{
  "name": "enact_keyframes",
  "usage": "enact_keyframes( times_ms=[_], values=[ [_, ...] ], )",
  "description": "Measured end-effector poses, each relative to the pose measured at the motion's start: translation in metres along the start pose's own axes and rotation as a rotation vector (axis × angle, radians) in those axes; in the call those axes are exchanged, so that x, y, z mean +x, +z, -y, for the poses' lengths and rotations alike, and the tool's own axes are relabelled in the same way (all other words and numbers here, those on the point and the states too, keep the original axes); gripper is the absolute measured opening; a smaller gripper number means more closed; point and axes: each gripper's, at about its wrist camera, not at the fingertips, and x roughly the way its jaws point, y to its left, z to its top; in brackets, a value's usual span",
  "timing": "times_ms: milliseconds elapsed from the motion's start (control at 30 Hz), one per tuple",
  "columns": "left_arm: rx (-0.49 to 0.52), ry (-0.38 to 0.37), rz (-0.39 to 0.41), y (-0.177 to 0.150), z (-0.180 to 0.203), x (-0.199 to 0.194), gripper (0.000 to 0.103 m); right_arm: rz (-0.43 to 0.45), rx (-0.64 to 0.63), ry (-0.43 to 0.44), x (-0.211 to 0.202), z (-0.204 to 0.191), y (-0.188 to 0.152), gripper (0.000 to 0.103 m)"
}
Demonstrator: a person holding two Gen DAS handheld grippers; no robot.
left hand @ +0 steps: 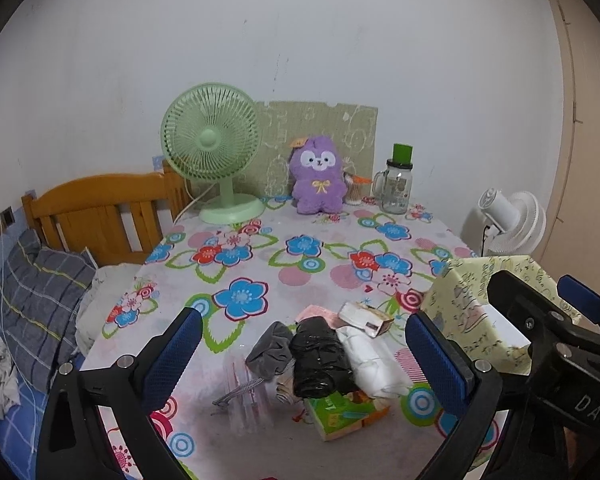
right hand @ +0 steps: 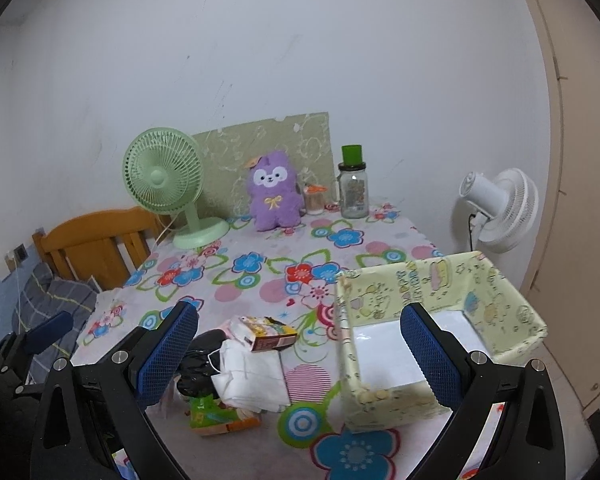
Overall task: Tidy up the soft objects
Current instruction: 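Close the left gripper on the grey sock while the right gripper grasps the black bag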
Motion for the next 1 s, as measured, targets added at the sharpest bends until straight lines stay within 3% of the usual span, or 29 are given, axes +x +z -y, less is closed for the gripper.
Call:
enact_keyframes(
  times_ms=[667, 1000],
  values=[
    [-0.004, 0.036, -0.162, -0.021, -0.035, 0.069, 0.094, -0.146, -0.070, 0.042, 0.074, -0.057, -0.019, 0.102],
    [0.004, 0.012, -0.245, -0.031, -0.039, 0.100, 0.077, -0.235, -0.089, 0.041, 0.110, -0.070, -0.030, 0.099]
  ],
)
